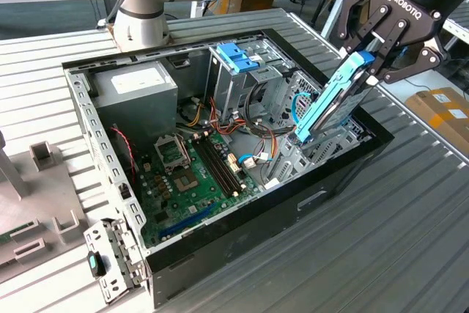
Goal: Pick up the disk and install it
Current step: 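Insert the disk into the insertion slot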
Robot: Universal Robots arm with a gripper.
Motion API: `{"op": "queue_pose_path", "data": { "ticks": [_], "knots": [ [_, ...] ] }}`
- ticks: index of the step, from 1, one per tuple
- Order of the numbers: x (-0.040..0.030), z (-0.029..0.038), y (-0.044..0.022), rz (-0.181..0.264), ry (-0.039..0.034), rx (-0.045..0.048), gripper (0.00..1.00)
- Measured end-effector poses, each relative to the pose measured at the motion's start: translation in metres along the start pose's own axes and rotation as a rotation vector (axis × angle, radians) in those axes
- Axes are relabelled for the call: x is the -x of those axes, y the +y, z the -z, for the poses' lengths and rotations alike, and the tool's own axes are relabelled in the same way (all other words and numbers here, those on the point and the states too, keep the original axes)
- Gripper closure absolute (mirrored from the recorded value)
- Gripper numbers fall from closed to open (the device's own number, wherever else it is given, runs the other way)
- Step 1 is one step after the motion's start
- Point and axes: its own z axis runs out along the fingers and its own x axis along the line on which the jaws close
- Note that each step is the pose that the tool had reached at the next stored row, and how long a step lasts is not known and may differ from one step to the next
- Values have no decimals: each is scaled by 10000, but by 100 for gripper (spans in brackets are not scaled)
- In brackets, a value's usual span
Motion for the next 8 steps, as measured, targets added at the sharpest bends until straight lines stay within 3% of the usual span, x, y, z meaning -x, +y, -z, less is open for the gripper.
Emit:
{"op": "queue_pose_path", "data": {
  "ticks": [8],
  "knots": [
    [10,-60,-5,2,0,0,63]
  ]
}}
